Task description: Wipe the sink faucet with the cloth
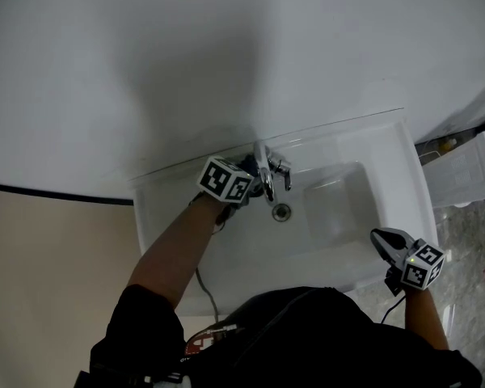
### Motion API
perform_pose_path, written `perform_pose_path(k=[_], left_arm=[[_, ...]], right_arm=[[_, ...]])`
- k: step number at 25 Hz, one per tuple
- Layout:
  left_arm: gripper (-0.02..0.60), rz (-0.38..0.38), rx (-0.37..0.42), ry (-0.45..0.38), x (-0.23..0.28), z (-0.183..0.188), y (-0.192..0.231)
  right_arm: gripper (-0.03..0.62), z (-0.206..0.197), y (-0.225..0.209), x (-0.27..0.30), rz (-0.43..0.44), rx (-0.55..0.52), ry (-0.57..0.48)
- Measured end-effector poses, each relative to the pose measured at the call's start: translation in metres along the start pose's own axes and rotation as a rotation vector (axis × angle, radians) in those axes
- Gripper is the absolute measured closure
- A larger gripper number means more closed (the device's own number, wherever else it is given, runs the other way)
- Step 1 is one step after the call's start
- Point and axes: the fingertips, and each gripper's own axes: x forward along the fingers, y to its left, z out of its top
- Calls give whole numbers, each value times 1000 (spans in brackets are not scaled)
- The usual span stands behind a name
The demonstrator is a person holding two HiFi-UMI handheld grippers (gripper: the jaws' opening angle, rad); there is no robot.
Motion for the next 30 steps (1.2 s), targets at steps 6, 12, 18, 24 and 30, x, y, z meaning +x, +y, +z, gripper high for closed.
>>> perform_pose_path(k=[6,12,18,24,30], left_arm=[[466,-70,-143,26,33,-13,7],[464,-55,-104,26,41,-17,11],[465,3,66,-96,4,13,-9],[465,29,257,-219,-32,46,-27],[465,2,283,-367,-59,68,-47]], right_arm=[[592,-8,-9,-11,-21,29,3],[592,-11,-15,-17,-45,49,-13],[592,-1,-6,-14,-20,21,-26],[592,6,0,-14,-9,15,-46],[592,7,4,-23,-16,13,-57]])
